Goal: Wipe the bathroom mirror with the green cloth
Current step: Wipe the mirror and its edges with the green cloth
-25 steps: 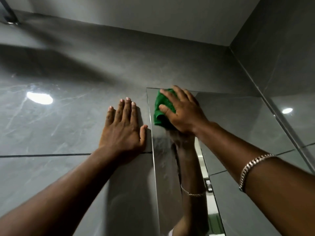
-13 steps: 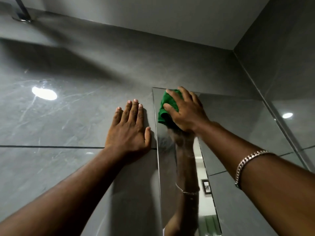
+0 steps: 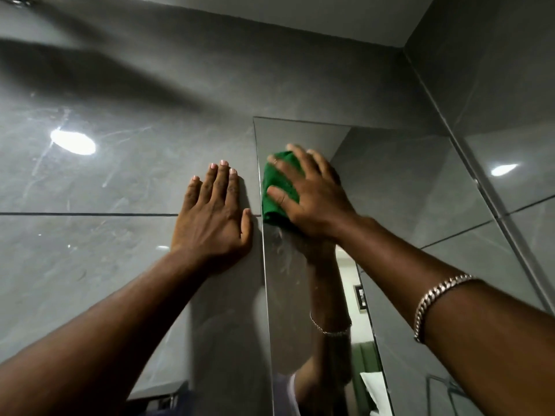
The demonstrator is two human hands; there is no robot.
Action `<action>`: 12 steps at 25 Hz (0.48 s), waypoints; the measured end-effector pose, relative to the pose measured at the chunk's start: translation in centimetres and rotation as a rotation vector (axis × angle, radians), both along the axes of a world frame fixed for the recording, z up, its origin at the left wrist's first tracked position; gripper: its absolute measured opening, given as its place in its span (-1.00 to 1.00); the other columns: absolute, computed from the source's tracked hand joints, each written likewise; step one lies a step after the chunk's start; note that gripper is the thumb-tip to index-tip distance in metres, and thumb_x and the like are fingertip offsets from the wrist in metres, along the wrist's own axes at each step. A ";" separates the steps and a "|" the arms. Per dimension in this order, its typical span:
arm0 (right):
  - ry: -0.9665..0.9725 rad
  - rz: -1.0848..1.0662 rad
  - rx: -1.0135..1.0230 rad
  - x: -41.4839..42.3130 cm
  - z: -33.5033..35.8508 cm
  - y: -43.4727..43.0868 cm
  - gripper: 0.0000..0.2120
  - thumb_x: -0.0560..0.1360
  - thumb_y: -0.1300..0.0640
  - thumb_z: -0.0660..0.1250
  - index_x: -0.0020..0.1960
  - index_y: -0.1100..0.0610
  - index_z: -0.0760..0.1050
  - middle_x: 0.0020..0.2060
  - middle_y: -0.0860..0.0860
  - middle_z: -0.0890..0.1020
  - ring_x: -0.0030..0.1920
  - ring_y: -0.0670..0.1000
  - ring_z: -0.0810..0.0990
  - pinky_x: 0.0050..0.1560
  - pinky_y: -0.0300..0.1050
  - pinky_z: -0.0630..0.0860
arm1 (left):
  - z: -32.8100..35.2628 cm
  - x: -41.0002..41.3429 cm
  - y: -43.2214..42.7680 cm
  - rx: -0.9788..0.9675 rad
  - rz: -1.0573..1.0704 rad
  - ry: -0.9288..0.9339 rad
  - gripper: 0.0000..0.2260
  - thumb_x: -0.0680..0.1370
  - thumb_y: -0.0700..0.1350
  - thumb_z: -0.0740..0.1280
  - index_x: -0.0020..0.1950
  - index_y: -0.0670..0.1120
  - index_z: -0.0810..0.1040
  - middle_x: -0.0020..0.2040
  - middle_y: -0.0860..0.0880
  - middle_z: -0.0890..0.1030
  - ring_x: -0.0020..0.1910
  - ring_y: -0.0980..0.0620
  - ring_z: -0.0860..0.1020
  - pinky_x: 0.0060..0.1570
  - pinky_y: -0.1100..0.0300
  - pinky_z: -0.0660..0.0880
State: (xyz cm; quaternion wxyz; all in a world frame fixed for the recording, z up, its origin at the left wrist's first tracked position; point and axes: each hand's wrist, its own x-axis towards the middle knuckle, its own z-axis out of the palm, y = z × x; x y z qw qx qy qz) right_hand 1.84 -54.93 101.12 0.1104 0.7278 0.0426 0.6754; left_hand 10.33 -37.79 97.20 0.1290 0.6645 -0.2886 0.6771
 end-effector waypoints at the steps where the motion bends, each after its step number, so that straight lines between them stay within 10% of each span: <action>1: 0.005 -0.018 -0.106 -0.1 -1.8 -0.7 -0.46 0.50 -0.31 0.06 0.46 -0.28 0.10 0.57 -0.04 0.11 0.54 0.21 0.04 0.51 0.25 0.06 | -0.6 -0.1 0.1 0.003 -0.005 0.005 -0.30 0.50 0.16 -0.15 0.56 -0.16 -0.11 0.61 -0.16 -0.10 0.59 -0.05 -0.16 0.55 -0.02 -0.19; 8: -0.012 0.004 0.157 -0.2 -1.1 0.2 -0.48 0.53 -0.27 0.07 0.47 -0.24 0.13 0.57 -0.01 0.09 0.54 0.23 0.01 0.50 0.25 0.03 | -3.8 -0.1 0.3 0.035 0.034 0.034 -0.30 0.49 0.18 -0.24 0.56 -0.15 -0.21 0.60 -0.15 -0.20 0.57 -0.04 -0.25 0.55 -0.02 -0.23; 12: 0.025 -0.037 -0.186 -0.1 -5.6 -1.3 -0.44 0.50 -0.33 0.04 0.47 -0.27 0.10 0.57 -0.04 0.10 0.55 0.19 0.03 0.53 0.25 0.01 | -5.2 0.0 0.5 0.037 0.039 0.040 -0.31 0.51 0.19 -0.23 0.55 -0.15 -0.23 0.60 -0.14 -0.21 0.57 -0.05 -0.27 0.54 -0.01 -0.26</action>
